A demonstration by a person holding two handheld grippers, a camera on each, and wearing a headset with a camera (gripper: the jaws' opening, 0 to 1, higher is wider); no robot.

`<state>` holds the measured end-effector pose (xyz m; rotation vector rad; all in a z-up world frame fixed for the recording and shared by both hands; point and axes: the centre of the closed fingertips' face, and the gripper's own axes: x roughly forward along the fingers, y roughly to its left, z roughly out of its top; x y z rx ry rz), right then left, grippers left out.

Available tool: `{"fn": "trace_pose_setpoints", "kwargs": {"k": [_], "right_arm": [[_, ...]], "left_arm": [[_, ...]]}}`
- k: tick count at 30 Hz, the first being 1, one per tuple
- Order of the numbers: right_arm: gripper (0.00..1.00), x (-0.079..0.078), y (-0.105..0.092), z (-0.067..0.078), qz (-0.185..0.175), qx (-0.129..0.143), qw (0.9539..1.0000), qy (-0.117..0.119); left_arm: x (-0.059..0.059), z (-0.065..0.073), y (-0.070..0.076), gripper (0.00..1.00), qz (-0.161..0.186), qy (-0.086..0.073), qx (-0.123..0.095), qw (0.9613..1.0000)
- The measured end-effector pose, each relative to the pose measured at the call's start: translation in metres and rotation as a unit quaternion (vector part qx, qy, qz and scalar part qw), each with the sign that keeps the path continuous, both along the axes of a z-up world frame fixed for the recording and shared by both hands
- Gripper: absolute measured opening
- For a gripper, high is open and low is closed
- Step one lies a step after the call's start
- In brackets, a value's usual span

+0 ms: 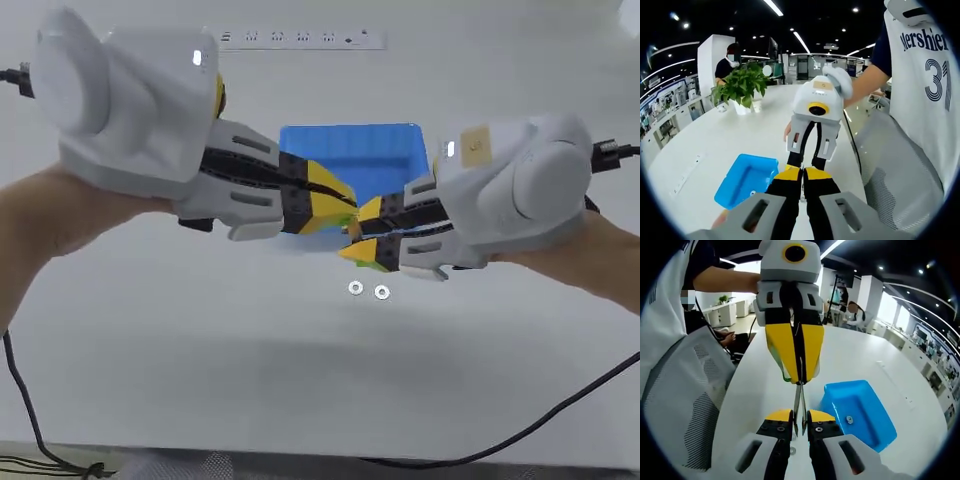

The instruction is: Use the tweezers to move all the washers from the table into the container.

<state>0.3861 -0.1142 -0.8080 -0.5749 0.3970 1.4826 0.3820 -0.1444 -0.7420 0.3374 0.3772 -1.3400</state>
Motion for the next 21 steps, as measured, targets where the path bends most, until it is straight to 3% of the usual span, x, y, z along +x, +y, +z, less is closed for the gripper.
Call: {"fn": "trace_pose_setpoints", "kwargs": {"k": [14, 21], "right_arm": [[0.12, -0.015, -0.004, -0.025, 0.004, -0.012, 0.9995, 0.029], [0.12, -0.018, -0.001, -0.029, 0.004, -0.010, 0.9993, 0.035]], "left_arm": [[-0.014, -0.018, -0.005, 0.05, -0.014, 0.021, 0.011, 0.9996], [-0.016, -0.022, -0.003, 0.05, -0.015, 0.026, 0.014, 0.9994]]}}
